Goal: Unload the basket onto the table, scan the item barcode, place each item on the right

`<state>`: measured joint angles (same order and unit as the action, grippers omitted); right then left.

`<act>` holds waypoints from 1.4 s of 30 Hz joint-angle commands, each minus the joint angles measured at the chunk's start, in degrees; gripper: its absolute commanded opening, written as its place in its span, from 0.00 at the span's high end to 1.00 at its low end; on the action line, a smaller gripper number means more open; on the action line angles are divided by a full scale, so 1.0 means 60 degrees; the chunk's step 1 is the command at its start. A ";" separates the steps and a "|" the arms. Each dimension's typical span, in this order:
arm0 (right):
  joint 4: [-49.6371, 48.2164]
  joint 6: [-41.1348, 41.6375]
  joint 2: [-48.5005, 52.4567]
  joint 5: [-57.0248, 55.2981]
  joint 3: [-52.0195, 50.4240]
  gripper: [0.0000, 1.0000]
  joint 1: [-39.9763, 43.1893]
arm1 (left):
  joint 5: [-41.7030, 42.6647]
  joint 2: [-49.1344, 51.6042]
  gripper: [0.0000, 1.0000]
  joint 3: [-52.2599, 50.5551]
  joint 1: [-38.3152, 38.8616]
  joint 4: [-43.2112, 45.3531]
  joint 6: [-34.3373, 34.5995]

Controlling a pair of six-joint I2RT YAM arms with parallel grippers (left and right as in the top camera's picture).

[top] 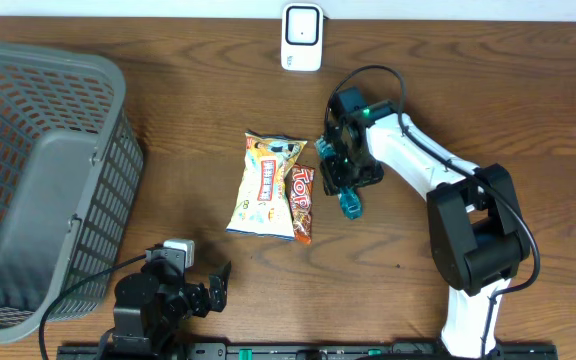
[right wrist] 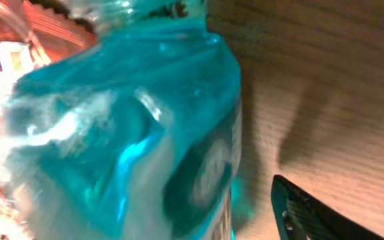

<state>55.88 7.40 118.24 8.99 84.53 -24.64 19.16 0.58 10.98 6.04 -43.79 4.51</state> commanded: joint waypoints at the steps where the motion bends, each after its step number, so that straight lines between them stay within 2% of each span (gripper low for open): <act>1: 0.0433 0.0080 0.0080 -0.0055 0.0933 0.31 -0.0018 | 0.0040 -0.0058 0.00 -0.0025 -0.0040 -0.0437 -0.0018; 2: 0.0605 0.0076 0.0080 -0.0058 0.1209 0.30 -0.0018 | 0.0040 -0.0058 0.00 -0.0025 -0.0040 -0.0437 -0.0015; 4: 0.0958 0.0076 0.0080 -0.0240 0.1905 0.20 -0.0018 | 0.0040 -0.0058 0.00 -0.0025 -0.0040 -0.0437 -0.0015; 8: 0.1749 0.0168 0.0080 -0.0335 0.2601 0.19 -0.0033 | 0.0040 -0.0058 0.00 -0.0025 -0.0040 -0.0437 -0.0018; 16: 0.2954 0.0404 -0.0102 -0.0138 0.2667 0.20 -0.0033 | 0.0040 -0.0058 0.00 -0.0025 -0.0040 -0.0437 -0.0015; 21: 0.3501 0.0404 -0.0994 0.0044 0.2648 0.18 -0.0051 | 0.0040 -0.0058 0.00 -0.0025 -0.0040 -0.0437 -0.0015; 25: 0.3519 0.0685 -0.1974 -0.0528 0.2240 0.15 -0.0226 | 0.0040 -0.0058 0.00 -0.0025 -0.0040 -0.0437 -0.0015; 28: 0.2725 0.1406 -0.2863 -0.1406 0.1126 0.12 -0.0503 | 0.0040 -0.0058 0.00 -0.0025 -0.0040 -0.0437 -0.0015; 32: 0.0280 0.1967 -0.3898 -0.1840 -0.1395 0.09 -0.0903 | 0.0040 -0.0058 0.00 -0.0025 -0.0040 -0.0437 -0.0015; 33: -0.0510 0.2113 -0.4087 -0.1996 -0.2153 0.01 -0.0984 | 0.0040 -0.0058 0.00 -0.0025 -0.0040 -0.0437 -0.0015; 36: -0.2823 0.2197 -0.4255 -0.2160 -0.4003 0.01 -0.1093 | 0.0040 -0.0058 0.00 -0.0025 -0.0040 -0.0437 -0.0015; 39: -0.3625 0.2193 -0.4215 -0.2167 -0.4630 0.01 -0.1086 | 0.0040 -0.0058 0.00 -0.0025 -0.0040 -0.0437 -0.0015; 42: -0.4131 0.2197 -0.4215 -0.2543 -0.4936 0.06 -0.1089 | 0.0044 -0.0058 0.00 -0.0025 -0.0040 -0.0437 -0.0015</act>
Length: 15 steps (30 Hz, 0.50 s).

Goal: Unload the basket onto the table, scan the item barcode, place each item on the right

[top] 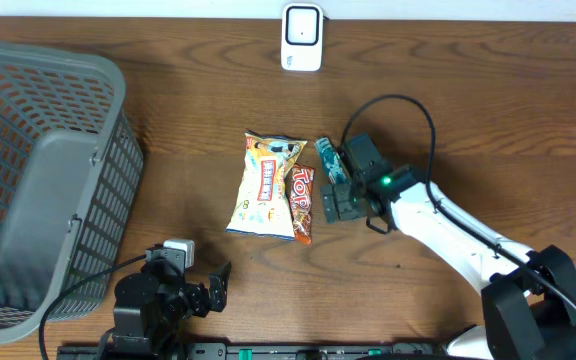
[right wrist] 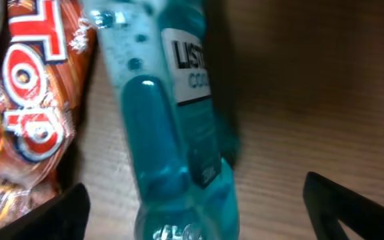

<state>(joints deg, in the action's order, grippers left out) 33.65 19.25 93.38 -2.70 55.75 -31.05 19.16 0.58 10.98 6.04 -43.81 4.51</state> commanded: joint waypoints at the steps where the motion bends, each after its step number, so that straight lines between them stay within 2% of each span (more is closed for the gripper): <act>1: -0.0616 0.0222 -0.0073 -0.0805 -0.0240 0.06 -0.0022 | 0.0044 -0.0058 0.00 -0.0025 -0.0040 -0.0433 -0.0015; 6: -0.1534 0.0222 -0.0073 -0.1035 -0.0929 0.09 -0.0022 | 0.0040 -0.0058 0.00 -0.0025 -0.0040 -0.0433 -0.0015; 9: -0.2135 0.0222 -0.0073 -0.1024 -0.1490 0.20 -0.0022 | 0.0040 -0.0058 0.00 -0.0025 -0.0040 -0.0433 -0.0015; 11: -0.2521 0.0222 -0.0073 -0.0929 -0.1840 0.23 -0.0022 | 0.0044 -0.0058 0.00 -0.0025 -0.0040 -0.0433 -0.0015; 13: -0.2699 0.0219 -0.0073 -0.0929 -0.2018 0.39 -0.0022 | 0.0044 -0.0058 0.00 -0.0025 -0.0040 -0.0433 -0.0018; 15: -0.2838 0.0215 -0.0073 -0.0976 -0.2084 0.42 -0.0022 | 0.0040 -0.0058 0.00 -0.0025 -0.0040 -0.0433 -0.0015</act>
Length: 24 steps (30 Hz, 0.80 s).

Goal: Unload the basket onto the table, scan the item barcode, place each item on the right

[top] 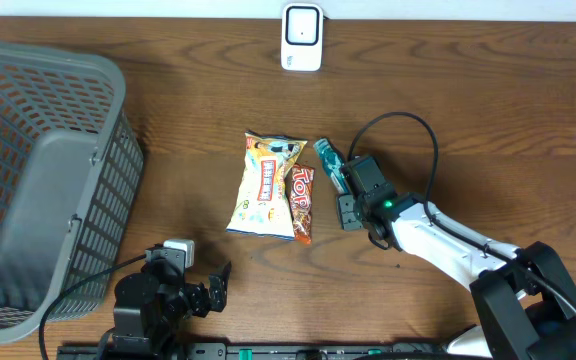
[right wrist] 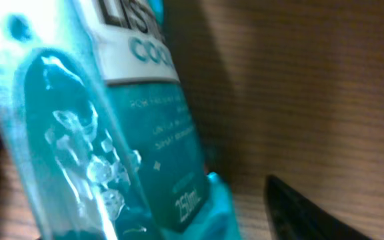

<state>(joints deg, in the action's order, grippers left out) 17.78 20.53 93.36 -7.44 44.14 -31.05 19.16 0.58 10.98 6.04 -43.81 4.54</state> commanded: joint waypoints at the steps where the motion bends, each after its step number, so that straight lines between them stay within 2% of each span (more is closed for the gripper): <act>1: -0.0306 -0.0004 -0.0069 -0.0215 -0.0193 0.40 -0.0018 | 0.0044 -0.0058 0.00 -0.0025 -0.0040 -0.0433 -0.0018; 3: -0.0470 -0.0175 -0.0069 -0.0211 -0.0222 0.30 -0.0022 | 0.0040 -0.0058 0.00 -0.0025 -0.0040 -0.0433 -0.0018; 4: -0.0594 -0.0375 -0.0069 -0.0211 -0.0222 0.22 -0.0022 | 0.0040 -0.0058 0.00 -0.0025 -0.0040 -0.0433 -0.0018; 11: -0.0732 -0.1814 -0.0069 -0.0204 -0.0222 0.24 -0.0022 | 0.0040 -0.0058 0.00 -0.0025 -0.0040 -0.0433 -0.0022; 14: -0.0681 -0.2215 -0.0069 -0.0142 -0.0226 0.42 -0.0022 | 0.0040 -0.0058 0.00 -0.0025 -0.0040 -0.0433 -0.0018; 20: -0.0645 -0.2663 -0.0055 0.0080 -0.0273 0.65 -0.0018 | 0.0040 -0.0058 0.00 -0.0025 -0.0040 -0.0433 -0.0018; 24: -0.0612 -0.2659 -0.0055 0.0080 -0.0273 0.96 0.0000 | 0.0040 -0.0058 0.00 -0.0025 -0.0040 -0.0437 -0.0018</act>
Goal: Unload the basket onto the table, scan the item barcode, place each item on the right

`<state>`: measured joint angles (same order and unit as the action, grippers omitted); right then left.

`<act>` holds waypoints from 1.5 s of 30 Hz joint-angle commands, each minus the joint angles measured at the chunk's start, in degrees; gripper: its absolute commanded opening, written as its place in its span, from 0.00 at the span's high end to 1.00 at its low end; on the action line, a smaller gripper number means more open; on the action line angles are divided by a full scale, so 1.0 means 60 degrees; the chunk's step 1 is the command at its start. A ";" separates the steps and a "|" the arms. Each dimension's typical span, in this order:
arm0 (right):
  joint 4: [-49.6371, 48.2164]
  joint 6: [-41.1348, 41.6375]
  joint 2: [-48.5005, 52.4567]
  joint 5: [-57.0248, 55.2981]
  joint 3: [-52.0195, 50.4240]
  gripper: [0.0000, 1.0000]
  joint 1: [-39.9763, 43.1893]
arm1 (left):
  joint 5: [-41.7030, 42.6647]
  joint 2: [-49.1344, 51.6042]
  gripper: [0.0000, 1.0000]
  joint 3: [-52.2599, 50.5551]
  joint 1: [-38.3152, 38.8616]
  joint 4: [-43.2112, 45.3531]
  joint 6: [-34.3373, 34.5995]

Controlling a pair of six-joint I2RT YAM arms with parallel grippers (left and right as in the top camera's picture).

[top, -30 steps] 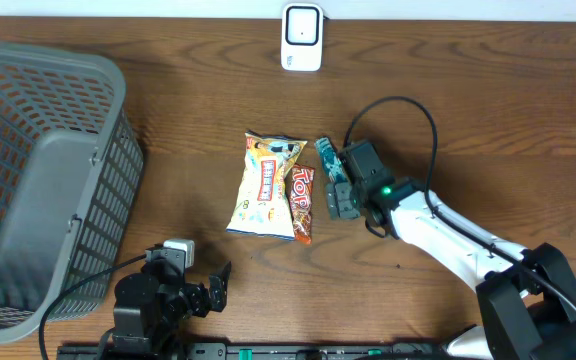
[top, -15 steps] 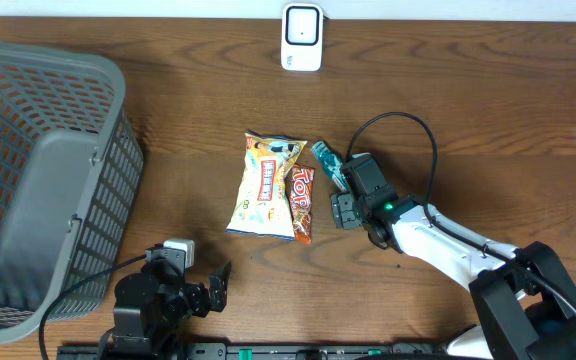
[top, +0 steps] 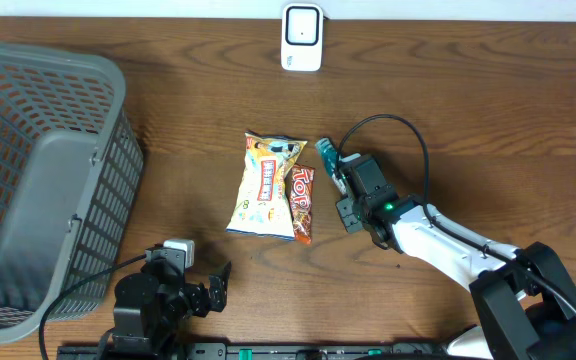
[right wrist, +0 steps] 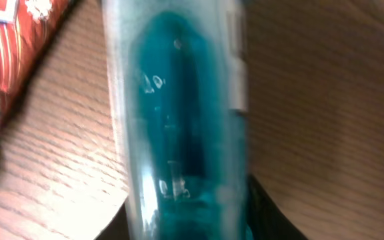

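Observation:
A teal mouthwash bottle point(top: 326, 154) lies on the wooden table just right of the red snack bag point(top: 301, 204). In the right wrist view the bottle point(right wrist: 179, 113) fills the middle, its white label turned to the right edge. My right gripper point(top: 342, 187) is shut on the bottle's near end, and in the wrist view the right gripper point(right wrist: 189, 223) has a dark finger pressed to each side. The white scanner point(top: 301, 37) stands at the far edge. My left gripper point(top: 218, 284) rests at the near edge, far from all this.
A yellow snack bag point(top: 264, 184) lies left of the red one. A grey plastic basket point(top: 43, 180) fills the left side of the table. A small orange packet lies at the far right edge.
My right gripper's fingers stood wide on either side of the bottle; now they are pressed against it. The bottle's label has turned from facing the camera to its right side.
My right gripper was close over the bottle with the arm reaching in from the far side. Then the arm came from the near right, fingers open astride the lying bottle. It drew closer along the bottle, and now the fingers are shut on it.

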<state>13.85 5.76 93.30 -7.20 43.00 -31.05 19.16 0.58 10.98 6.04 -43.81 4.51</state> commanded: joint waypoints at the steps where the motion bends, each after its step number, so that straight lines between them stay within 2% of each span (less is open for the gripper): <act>1: 0.0058 -0.0197 -0.0044 0.0047 -0.0084 0.99 0.0007 | 0.0040 -0.0058 0.00 -0.0025 -0.0040 -0.0433 -0.0015; 8: 0.0127 -0.0233 -0.0080 0.0579 0.0007 0.99 0.0302 | 0.0040 -0.0058 0.00 -0.0025 -0.0040 -0.0433 -0.0018; 14: 0.0925 -0.1133 -0.0503 0.3610 0.0645 0.99 0.0922 | 0.0044 -0.0058 0.00 -0.0025 -0.0040 -0.0433 -0.0015; 20: 0.1421 -0.1953 -0.1188 0.5745 0.0747 0.99 0.1453 | 0.0040 -0.0058 0.00 -0.0025 -0.0040 -0.0433 -0.0015; 35: 0.2058 -0.2339 -0.3348 0.7089 0.0747 0.99 0.1537 | 0.0040 -0.0058 0.00 -0.0025 -0.0040 -0.0433 -0.0015; 45: 0.3905 -0.2510 -0.4867 0.8142 0.0747 0.99 0.1534 | 0.0040 -0.0058 0.00 -0.0025 -0.0040 -0.0433 -0.0015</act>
<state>35.81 -7.38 66.00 35.62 45.39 -22.17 19.16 0.58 10.98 6.04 -43.81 4.51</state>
